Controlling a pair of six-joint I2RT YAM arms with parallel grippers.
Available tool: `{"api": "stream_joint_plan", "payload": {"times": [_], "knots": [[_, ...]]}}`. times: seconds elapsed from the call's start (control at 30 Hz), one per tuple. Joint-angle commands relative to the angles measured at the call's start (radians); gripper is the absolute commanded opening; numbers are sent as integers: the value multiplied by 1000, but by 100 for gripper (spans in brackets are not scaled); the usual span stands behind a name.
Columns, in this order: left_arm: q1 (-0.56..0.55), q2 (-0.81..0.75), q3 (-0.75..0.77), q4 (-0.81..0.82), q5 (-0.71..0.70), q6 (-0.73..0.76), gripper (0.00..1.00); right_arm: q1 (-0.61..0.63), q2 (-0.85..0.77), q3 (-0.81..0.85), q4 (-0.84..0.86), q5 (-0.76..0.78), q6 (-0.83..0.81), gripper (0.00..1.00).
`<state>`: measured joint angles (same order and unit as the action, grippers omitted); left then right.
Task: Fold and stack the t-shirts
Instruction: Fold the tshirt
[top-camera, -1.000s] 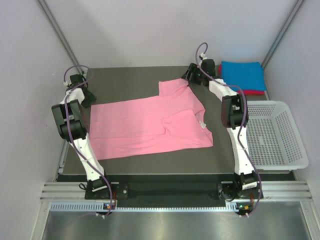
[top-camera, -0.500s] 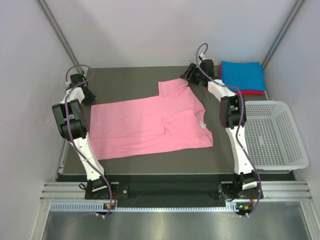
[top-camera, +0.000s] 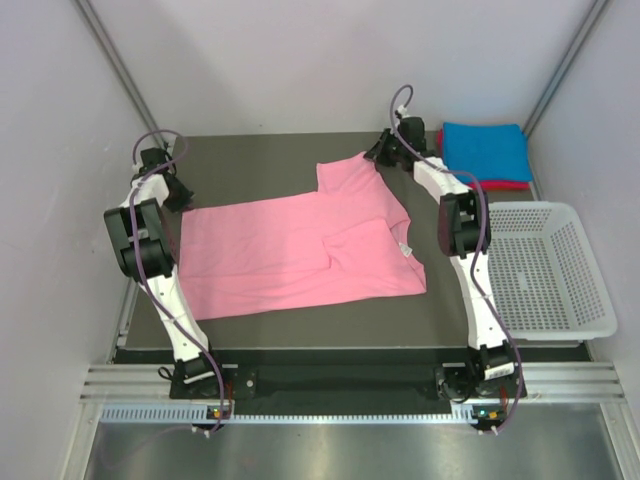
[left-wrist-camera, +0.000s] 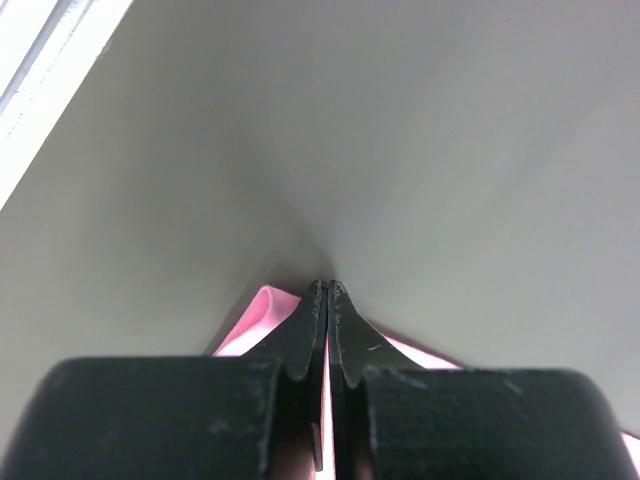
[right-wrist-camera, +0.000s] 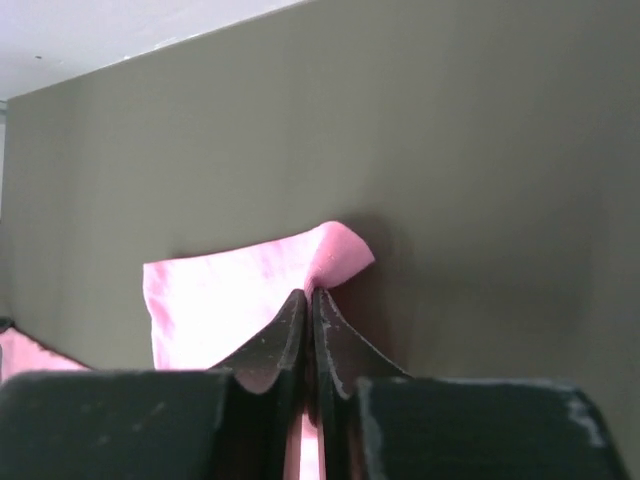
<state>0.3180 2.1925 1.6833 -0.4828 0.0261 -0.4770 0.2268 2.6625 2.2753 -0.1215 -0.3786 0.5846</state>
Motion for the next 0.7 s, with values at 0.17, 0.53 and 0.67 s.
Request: {"api": "stream_joint_plan", "payload": {"times": [0.17, 0.53, 0.67], "knots": [[3, -92, 33, -40, 0, -20, 0, 0, -61, 44, 42, -29, -46, 0], [3, -217, -83, -46, -17, -31, 0, 0, -317, -281, 175, -69, -121, 0], [3, -237, -105, -50, -69, -26, 0, 2, -366, -333, 175, -83, -132, 0]]}}
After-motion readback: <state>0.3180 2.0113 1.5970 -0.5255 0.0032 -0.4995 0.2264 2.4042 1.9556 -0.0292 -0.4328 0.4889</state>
